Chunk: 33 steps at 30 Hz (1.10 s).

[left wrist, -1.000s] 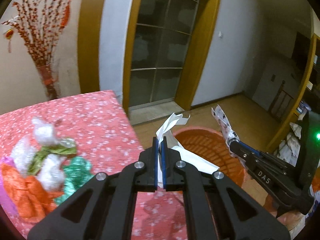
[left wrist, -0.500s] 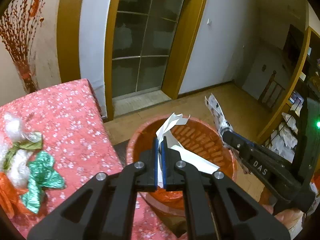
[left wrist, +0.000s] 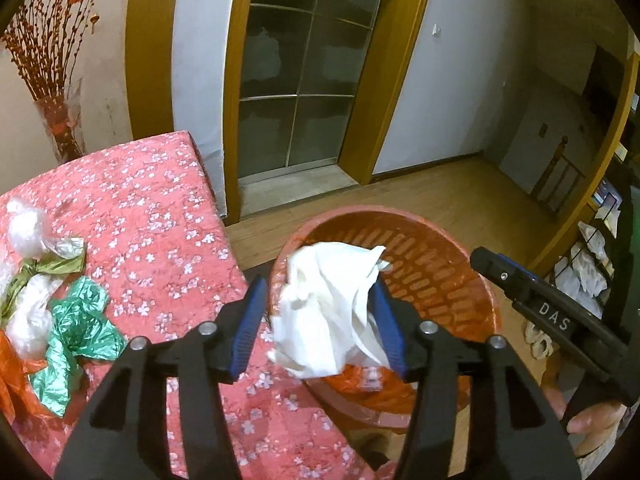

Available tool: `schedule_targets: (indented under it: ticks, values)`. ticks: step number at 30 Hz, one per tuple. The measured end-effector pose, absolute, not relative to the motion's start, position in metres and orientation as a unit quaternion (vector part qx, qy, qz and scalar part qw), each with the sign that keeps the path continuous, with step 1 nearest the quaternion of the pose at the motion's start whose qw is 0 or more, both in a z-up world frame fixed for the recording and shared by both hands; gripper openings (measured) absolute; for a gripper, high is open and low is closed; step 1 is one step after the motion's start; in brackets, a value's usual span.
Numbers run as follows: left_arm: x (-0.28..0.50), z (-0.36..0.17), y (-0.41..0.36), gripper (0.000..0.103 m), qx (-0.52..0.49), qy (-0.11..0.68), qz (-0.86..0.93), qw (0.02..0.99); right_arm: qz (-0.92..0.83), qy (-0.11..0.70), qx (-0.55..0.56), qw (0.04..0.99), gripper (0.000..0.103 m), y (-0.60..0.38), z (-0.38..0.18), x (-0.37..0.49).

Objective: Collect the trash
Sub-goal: 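Drop the tissue into the basket with the left tool while the right tool drops the patterned bag, then grasp the green bag with the right tool while the left tool grasps the orange bag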

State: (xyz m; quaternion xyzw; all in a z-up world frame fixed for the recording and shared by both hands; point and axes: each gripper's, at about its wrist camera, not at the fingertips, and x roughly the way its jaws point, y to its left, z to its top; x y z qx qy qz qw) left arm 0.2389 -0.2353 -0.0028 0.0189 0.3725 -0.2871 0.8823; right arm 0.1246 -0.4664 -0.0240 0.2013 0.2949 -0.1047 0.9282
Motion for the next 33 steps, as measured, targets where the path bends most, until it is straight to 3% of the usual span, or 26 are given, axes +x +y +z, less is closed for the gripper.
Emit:
schedule_targets:
  ticks: [10,16,24,33]
  values:
    - [0.226,0.004,-0.25,0.049,0.015,0.373,-0.329,0.868,-0.123,0.29,0.201,0.928,0.045,-0.474,-0.021,0.116]
    - [0.217,0.015,-0.235,0.063,0.023,0.355,-0.309,0.882,-0.126,0.285,0.19,0.931,0.045,-0.47,-0.015,0.112]
    - [0.196,0.032,-0.18,0.091,0.027,0.313,-0.255,0.914,-0.106,0.283,0.164,0.939,0.058,-0.441,-0.005,0.107]
    - [0.182,0.033,-0.079,0.097,0.0,0.299,-0.17,0.939,-0.036,0.298,0.124,0.946,0.065,-0.368,-0.001,0.12]
